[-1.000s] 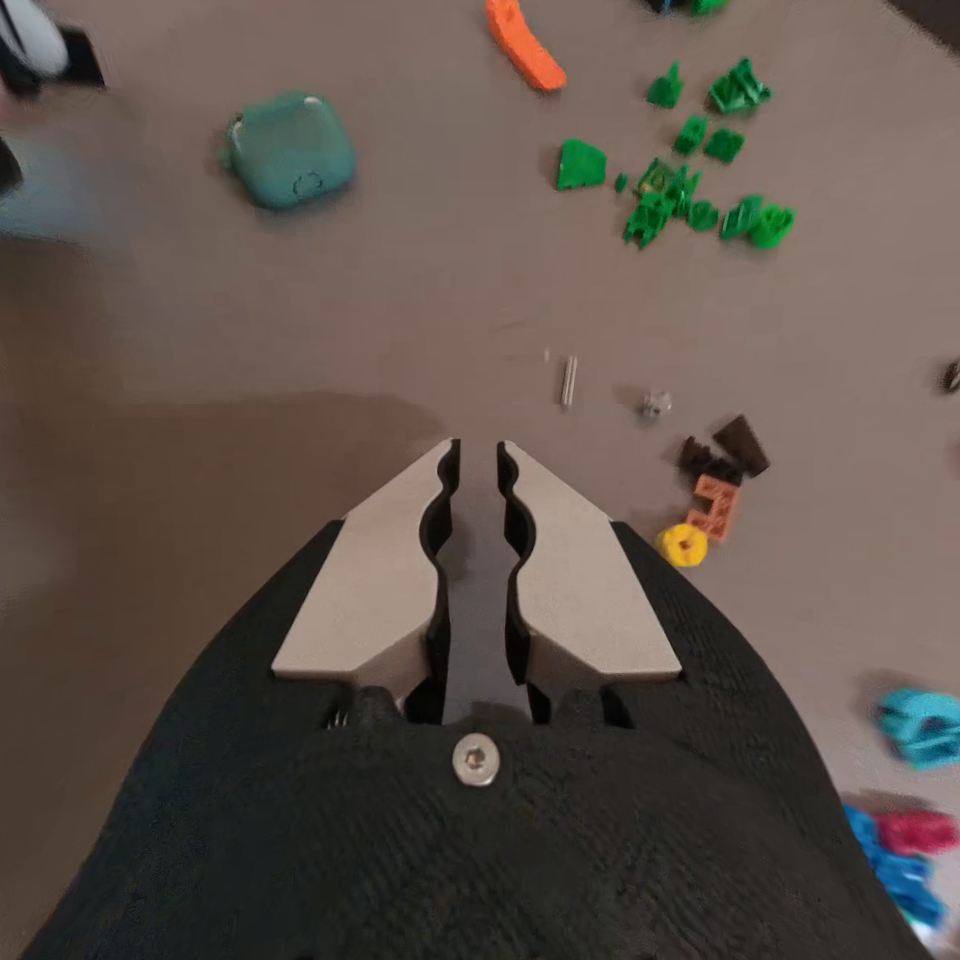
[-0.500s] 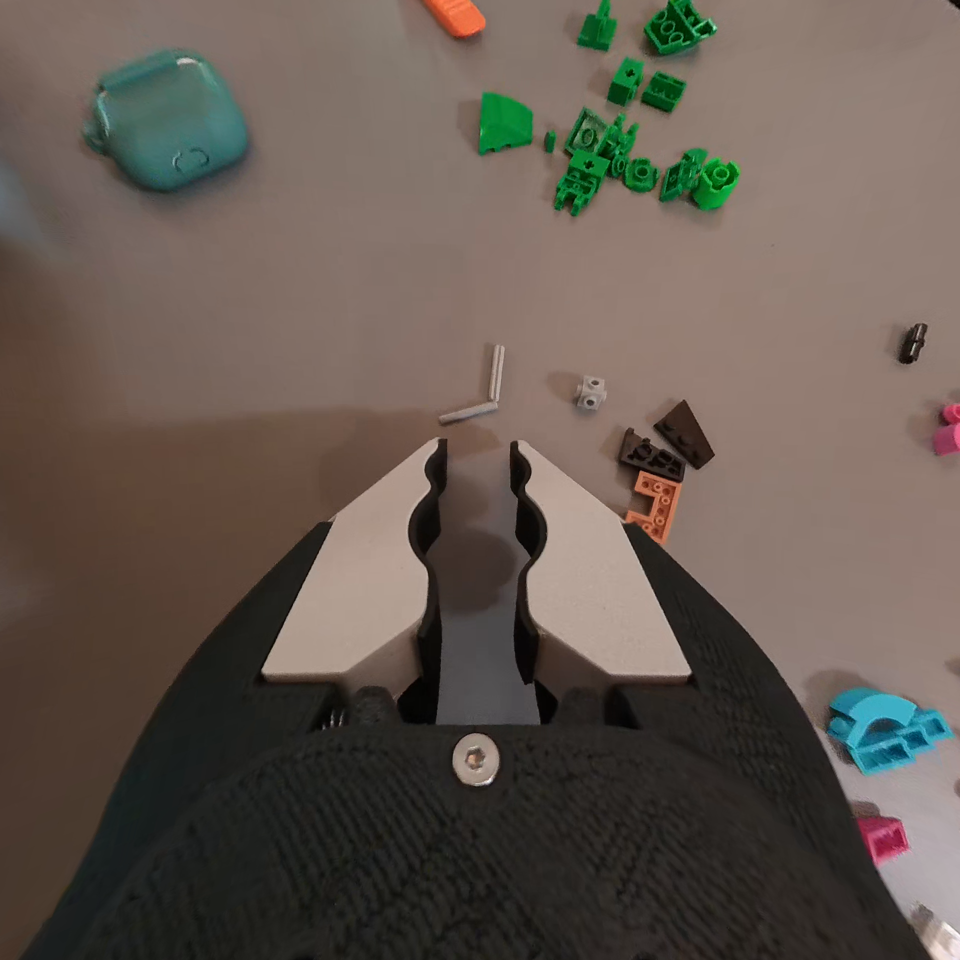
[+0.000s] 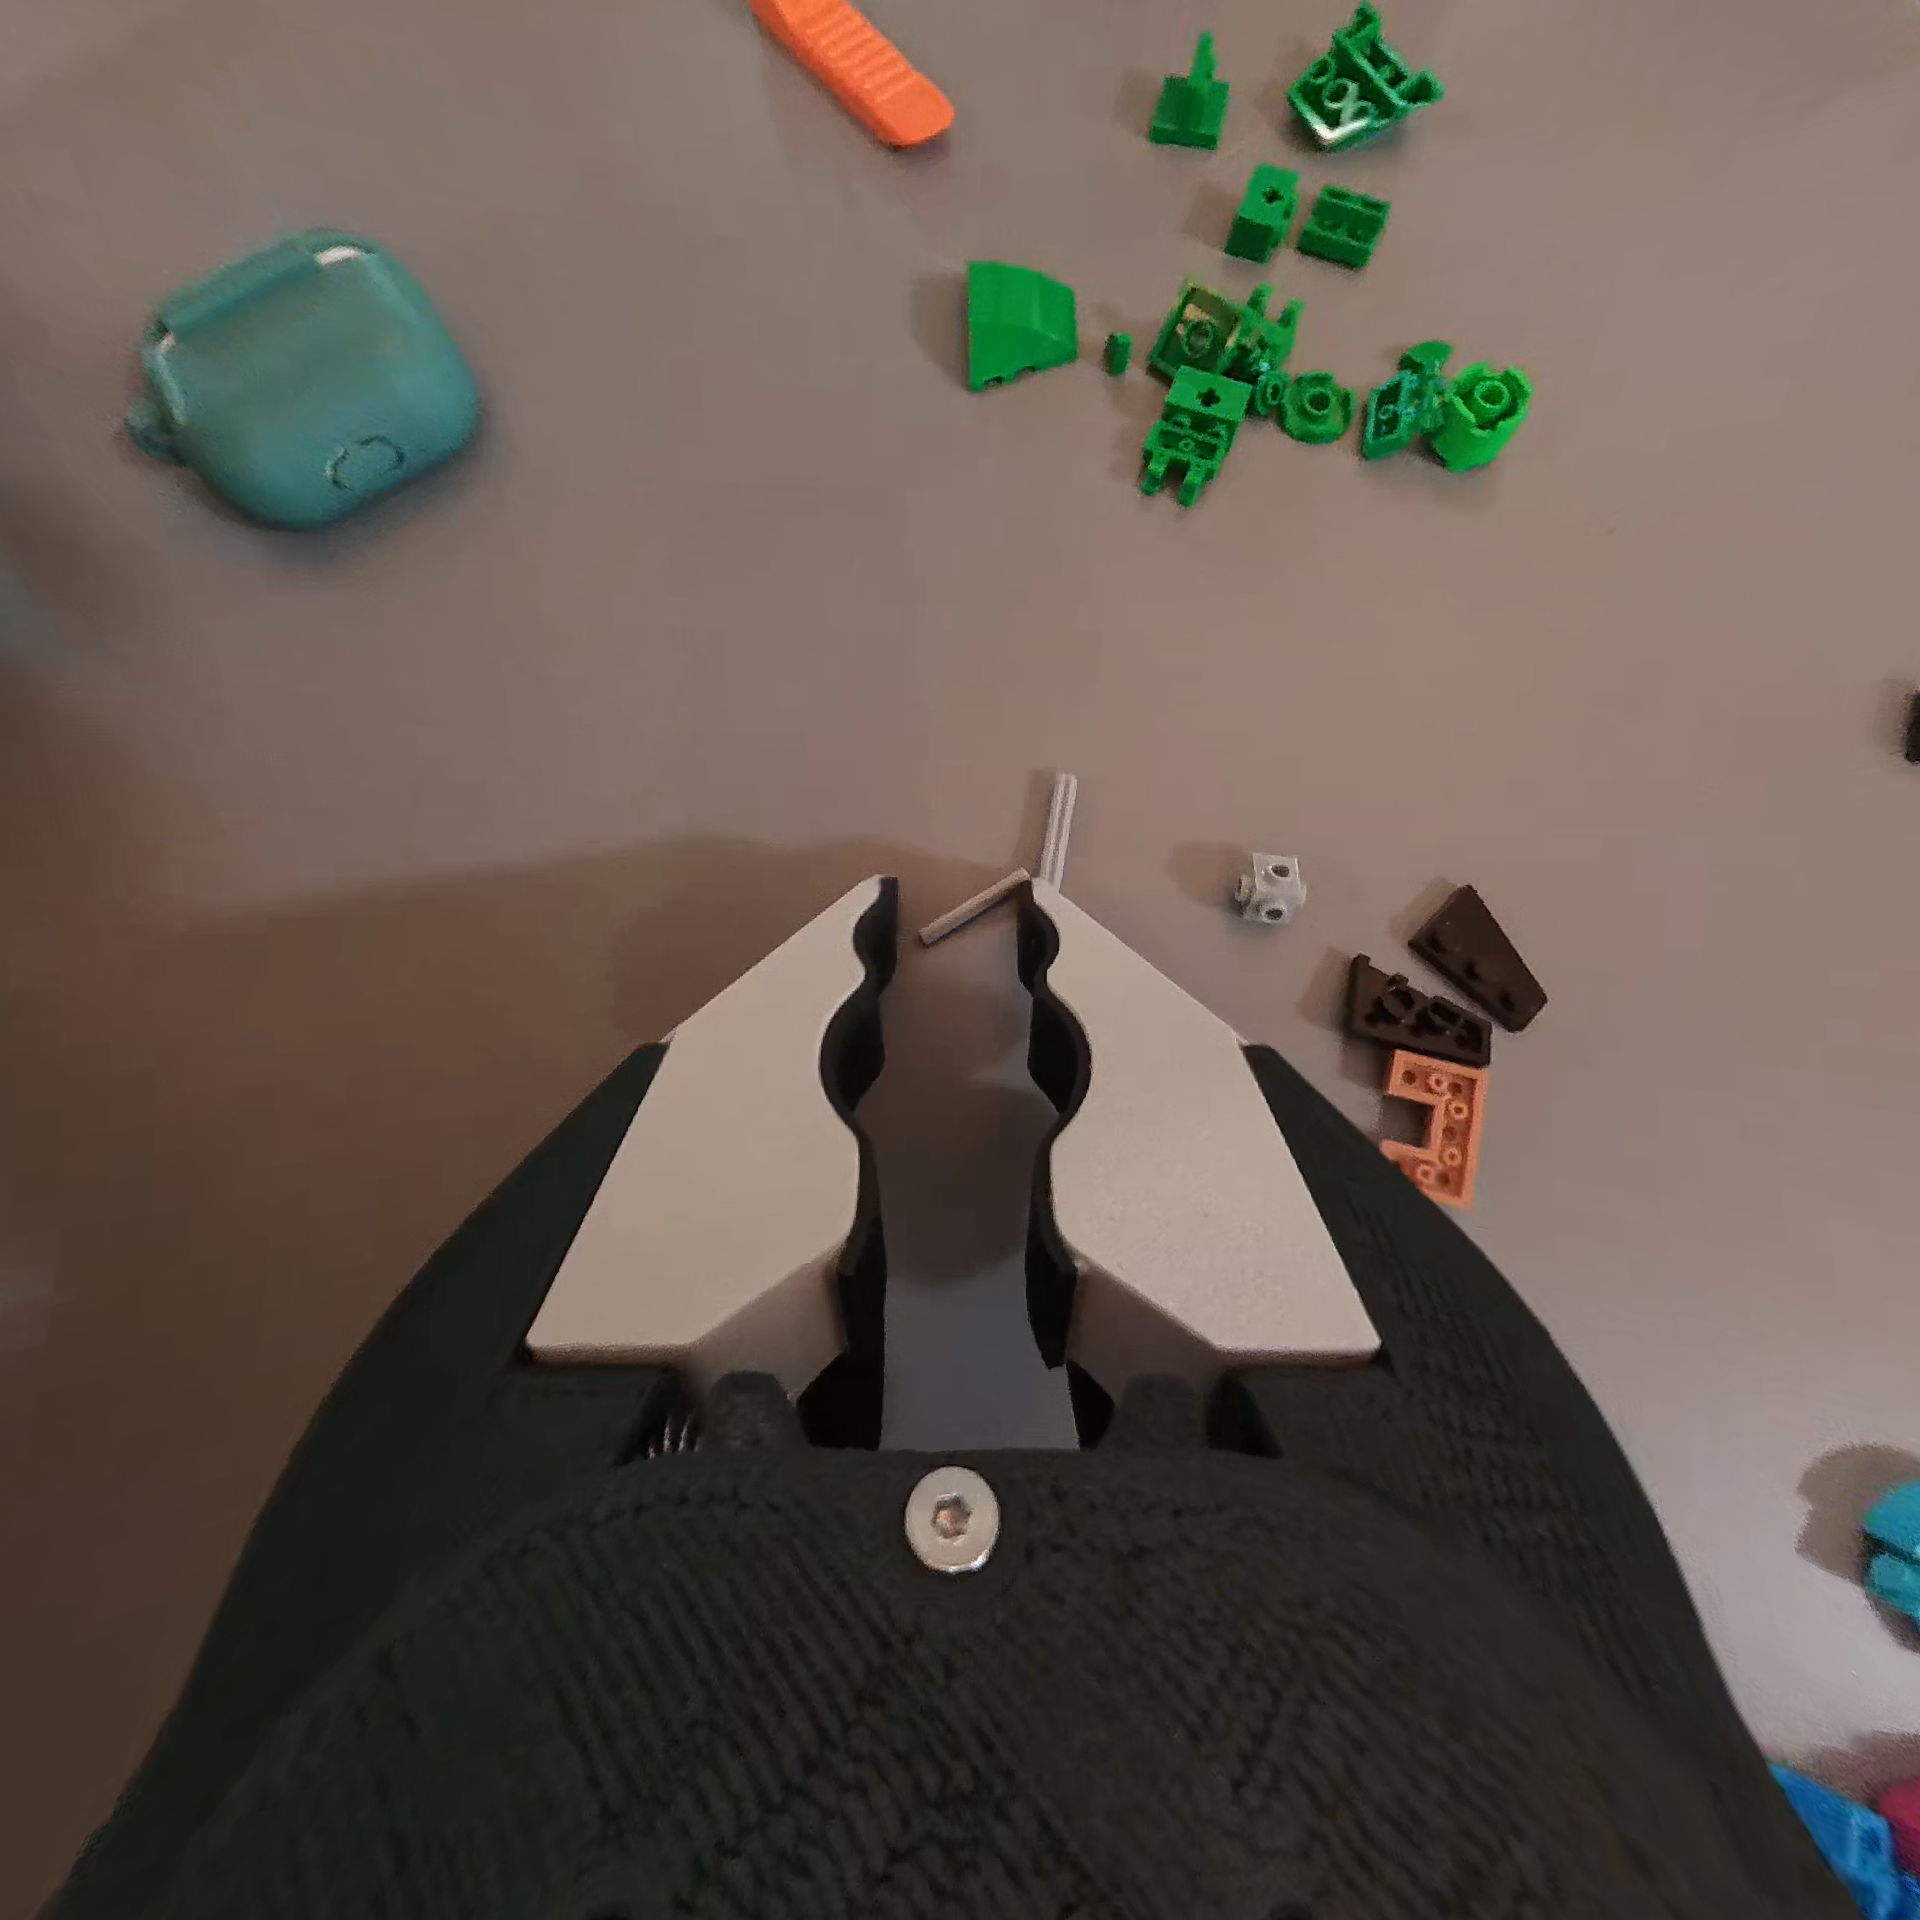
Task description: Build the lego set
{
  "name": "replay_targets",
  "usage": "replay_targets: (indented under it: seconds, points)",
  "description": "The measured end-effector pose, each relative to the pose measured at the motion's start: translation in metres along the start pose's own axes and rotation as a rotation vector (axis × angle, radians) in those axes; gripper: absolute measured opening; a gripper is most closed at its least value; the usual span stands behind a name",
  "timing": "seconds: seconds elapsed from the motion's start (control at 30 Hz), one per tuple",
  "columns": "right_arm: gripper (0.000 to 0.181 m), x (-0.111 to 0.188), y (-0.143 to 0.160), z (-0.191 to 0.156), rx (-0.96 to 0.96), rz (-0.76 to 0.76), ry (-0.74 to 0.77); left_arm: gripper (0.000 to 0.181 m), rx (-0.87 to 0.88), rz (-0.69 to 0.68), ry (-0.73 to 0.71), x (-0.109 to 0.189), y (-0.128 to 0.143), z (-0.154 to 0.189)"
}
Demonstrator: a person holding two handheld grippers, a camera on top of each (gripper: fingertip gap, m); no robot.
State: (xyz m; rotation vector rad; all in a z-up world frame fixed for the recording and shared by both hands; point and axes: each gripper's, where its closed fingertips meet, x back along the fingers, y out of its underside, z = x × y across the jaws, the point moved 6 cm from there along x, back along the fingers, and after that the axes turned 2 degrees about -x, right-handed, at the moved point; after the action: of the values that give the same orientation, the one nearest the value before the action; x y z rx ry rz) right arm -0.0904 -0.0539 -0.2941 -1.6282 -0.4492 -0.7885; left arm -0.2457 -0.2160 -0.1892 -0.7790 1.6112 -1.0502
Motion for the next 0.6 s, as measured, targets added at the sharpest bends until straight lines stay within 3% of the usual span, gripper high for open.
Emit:
replay_targets:
  seconds: [0.2,0.33,0.47,0.6]
  points:
    - [0.003,-0.003,0.0,-0.011,0.005,0.008,0.155,0.0,0.002,-0.01,0.011,-0.001,0.002,0.001]
    - [0.001,-0.002,0.001,-0.014,0.102,-0.001,0.178,0.0,0.001,-0.025,0.031,-0.002,0.004,0.004]
    - [0.001,0.014,-0.013,-0.033,0.43,0.114,0.164,0.0,0.032,-0.079,0.096,-0.006,0.008,0.009]
    - [0.0,0.041,-0.03,-0.076,0.988,0.258,0.184,0.0,0.155,-0.224,0.29,-0.018,0.016,0.019]
